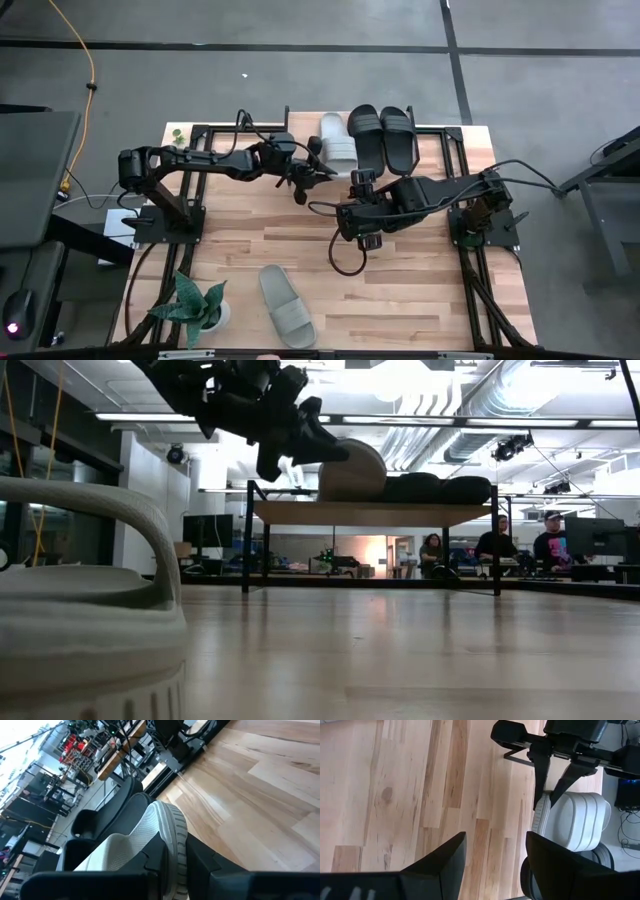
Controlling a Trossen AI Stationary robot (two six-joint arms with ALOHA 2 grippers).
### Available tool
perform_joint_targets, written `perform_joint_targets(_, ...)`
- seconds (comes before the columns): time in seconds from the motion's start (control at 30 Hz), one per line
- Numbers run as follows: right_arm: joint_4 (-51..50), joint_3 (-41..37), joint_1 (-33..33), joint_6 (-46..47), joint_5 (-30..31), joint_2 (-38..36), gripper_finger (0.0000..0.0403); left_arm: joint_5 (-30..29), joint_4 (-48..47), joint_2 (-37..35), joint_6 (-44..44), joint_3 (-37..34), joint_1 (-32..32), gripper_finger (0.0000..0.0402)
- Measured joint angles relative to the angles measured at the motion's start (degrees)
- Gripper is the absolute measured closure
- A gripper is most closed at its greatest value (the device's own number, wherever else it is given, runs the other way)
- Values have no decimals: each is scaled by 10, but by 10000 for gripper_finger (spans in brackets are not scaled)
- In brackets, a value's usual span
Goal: Pick and place slides into the shelf
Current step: Put the right gray slide on the shelf
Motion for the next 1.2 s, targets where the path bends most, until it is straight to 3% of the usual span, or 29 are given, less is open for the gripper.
perform_joint_targets(0.57,4,0,0,0,0,0,206,-35,8,0,-39,0,0,229)
perform_joint_targets(1.2,5,0,0,0,0,0,206,-51,-40,0,-61,0,0,166)
